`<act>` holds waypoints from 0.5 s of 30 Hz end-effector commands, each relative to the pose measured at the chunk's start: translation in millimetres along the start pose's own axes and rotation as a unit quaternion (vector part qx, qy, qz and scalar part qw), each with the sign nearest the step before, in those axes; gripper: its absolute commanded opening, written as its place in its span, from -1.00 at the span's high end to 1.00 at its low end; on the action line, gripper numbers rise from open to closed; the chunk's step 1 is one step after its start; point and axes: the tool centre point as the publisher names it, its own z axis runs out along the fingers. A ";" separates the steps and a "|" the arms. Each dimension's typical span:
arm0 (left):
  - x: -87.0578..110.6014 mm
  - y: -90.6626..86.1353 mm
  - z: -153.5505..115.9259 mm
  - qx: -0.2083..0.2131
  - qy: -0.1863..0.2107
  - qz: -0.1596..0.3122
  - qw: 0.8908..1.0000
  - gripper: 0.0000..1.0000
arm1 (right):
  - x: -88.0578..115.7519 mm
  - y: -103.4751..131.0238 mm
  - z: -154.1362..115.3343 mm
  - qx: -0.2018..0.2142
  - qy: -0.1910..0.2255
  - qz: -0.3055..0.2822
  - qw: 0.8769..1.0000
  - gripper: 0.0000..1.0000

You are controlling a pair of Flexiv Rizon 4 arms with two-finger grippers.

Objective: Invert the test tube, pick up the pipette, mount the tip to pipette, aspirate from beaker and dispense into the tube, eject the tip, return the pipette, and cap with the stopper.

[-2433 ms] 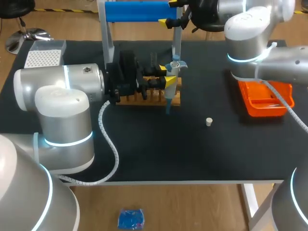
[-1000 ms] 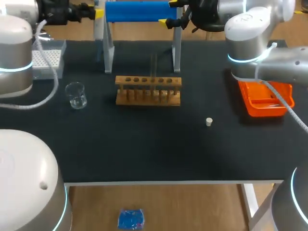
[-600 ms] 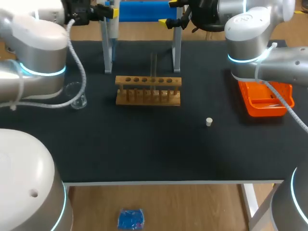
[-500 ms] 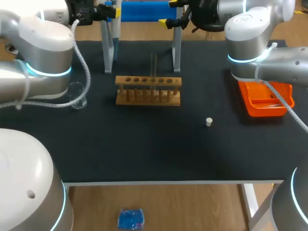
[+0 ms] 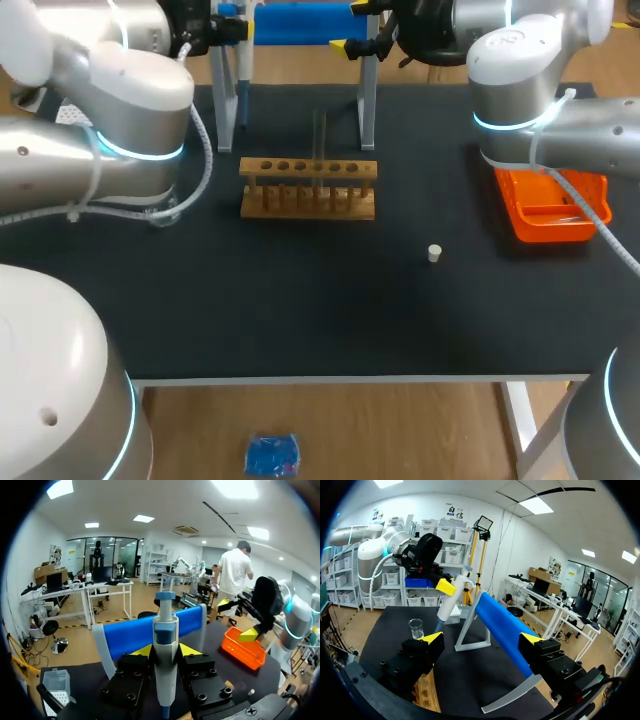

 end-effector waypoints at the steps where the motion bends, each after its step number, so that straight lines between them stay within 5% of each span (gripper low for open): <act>1: -7.9 -7.5 19.6 -0.007 -0.010 -0.002 1.000 1.00 | -0.5 0.4 -0.2 0.001 0.001 0.000 1.000 -1.00; 15: -28.4 -17.4 40.9 -0.012 -0.040 -0.012 0.999 1.00 | -0.5 0.4 -0.2 0.001 0.001 0.000 1.000 -1.00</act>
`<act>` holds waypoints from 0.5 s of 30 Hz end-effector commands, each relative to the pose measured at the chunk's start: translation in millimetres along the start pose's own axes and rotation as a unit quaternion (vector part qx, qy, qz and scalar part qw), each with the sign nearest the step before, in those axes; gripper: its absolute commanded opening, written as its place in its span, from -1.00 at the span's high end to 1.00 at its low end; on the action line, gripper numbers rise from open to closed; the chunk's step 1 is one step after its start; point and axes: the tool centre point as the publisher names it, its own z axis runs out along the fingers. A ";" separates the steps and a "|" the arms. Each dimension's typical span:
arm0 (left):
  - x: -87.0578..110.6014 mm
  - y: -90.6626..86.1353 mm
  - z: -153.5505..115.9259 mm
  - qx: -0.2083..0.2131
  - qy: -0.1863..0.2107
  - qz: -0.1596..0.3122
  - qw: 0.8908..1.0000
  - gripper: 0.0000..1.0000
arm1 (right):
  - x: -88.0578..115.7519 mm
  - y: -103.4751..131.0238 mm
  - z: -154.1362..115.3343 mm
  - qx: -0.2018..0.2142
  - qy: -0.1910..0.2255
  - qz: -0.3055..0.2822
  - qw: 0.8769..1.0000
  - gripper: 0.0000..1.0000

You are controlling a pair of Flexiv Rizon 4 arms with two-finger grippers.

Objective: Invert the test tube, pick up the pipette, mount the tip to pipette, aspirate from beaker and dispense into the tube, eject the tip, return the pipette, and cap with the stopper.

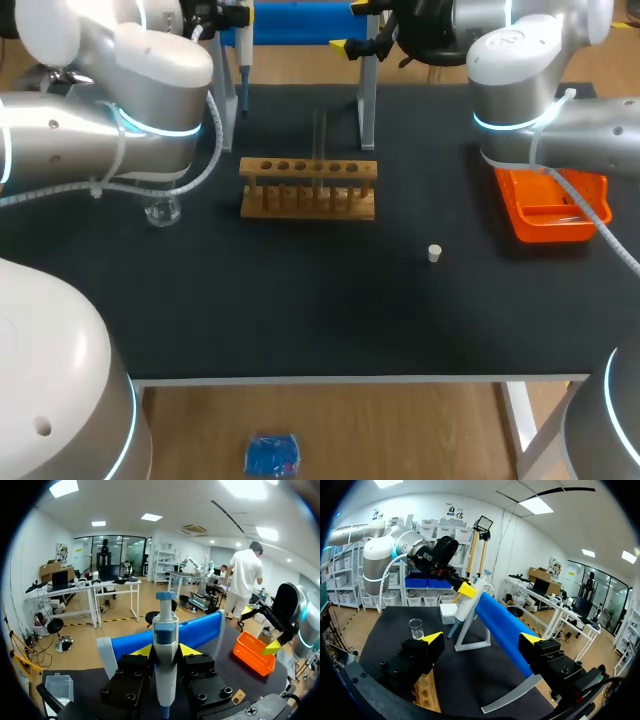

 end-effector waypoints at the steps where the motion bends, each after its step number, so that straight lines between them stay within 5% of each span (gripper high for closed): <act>1: 0.7 -3.7 6.8 -0.011 -0.014 -0.004 1.000 1.00 | -0.5 0.4 -0.2 0.001 0.001 0.000 1.000 -1.00; 15: -1.1 1.6 7.8 -0.017 -0.057 -0.019 0.998 1.00 | -0.5 0.4 -0.2 0.001 0.001 0.000 1.000 -1.00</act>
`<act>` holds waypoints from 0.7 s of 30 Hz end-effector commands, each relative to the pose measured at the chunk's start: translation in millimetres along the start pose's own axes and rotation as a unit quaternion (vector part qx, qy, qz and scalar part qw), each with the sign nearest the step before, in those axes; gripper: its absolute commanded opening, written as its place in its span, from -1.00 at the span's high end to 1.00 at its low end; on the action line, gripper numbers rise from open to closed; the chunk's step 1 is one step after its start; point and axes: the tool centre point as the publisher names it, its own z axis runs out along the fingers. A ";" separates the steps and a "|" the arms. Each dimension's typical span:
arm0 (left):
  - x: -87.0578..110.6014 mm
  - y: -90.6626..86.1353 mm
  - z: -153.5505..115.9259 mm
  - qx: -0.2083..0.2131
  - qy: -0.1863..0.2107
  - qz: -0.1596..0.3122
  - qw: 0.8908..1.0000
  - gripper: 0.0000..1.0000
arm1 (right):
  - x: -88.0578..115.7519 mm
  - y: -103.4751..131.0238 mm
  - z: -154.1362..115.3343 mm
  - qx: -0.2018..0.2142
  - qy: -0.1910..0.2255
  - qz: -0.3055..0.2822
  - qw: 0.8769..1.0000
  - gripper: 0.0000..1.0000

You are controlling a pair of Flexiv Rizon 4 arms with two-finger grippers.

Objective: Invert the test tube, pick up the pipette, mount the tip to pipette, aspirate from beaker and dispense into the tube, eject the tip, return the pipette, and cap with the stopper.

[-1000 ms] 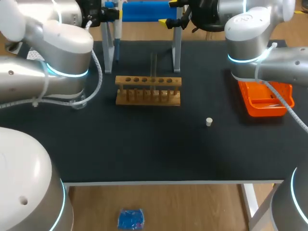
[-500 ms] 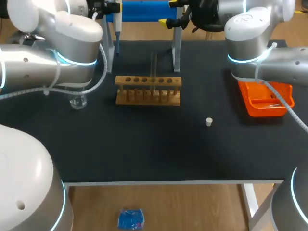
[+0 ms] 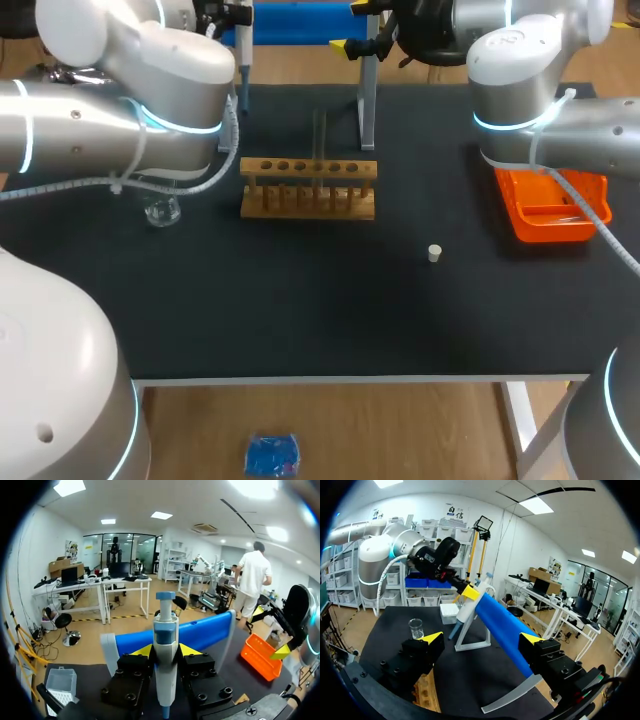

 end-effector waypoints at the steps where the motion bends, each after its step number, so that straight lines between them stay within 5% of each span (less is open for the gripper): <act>1: 3.5 -2.0 2.0 -0.008 -0.011 -0.003 1.000 1.00 | -0.5 0.4 -0.2 0.001 0.001 0.000 1.000 -1.00; 21: -6.4 4.9 12.4 -0.026 -0.035 -0.018 0.999 1.00 | -0.5 0.4 -0.2 0.001 0.001 0.000 1.000 -1.00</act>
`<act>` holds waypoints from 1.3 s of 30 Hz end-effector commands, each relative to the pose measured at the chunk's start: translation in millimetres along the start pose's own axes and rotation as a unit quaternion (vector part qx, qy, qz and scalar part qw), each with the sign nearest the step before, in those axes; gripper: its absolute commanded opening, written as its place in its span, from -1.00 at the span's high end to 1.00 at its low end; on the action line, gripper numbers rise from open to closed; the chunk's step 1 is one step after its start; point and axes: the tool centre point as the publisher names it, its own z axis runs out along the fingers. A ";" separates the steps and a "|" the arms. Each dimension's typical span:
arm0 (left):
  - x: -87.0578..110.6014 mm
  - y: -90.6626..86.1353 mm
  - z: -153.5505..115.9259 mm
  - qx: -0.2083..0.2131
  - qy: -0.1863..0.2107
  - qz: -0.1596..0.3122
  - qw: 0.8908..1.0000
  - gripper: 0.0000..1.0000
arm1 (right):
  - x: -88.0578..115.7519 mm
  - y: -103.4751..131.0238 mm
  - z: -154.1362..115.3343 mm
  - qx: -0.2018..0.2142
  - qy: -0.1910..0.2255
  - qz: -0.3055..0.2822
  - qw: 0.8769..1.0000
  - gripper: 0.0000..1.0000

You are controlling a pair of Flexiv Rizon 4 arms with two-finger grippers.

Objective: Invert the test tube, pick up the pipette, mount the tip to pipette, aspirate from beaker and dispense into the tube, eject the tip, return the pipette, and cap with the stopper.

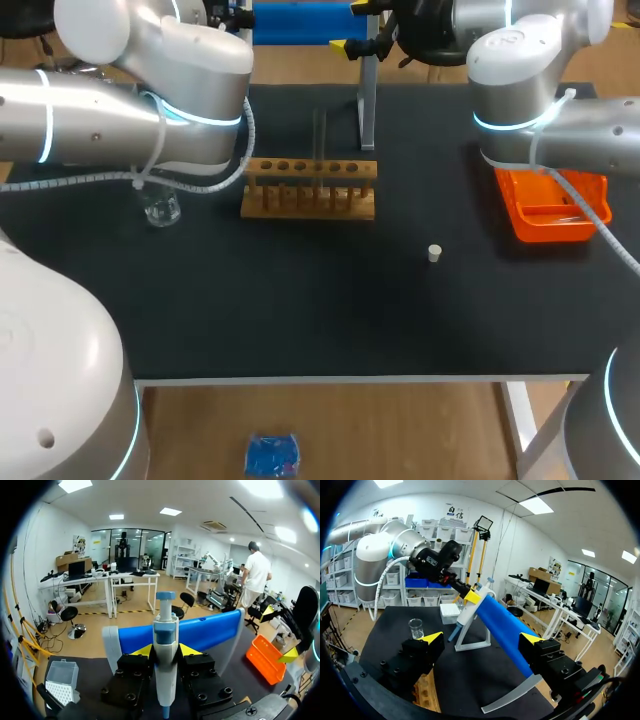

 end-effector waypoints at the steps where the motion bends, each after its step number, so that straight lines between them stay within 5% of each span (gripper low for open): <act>1: 0.0 -3.0 4.3 -0.009 -0.004 0.000 1.000 1.00 | -0.5 0.4 -0.1 0.001 0.001 0.000 1.000 -1.00; 39: -7.7 4.6 24.4 -0.029 -0.019 -0.009 0.999 1.00 | -0.5 0.4 -0.1 0.001 0.001 0.000 1.000 -1.00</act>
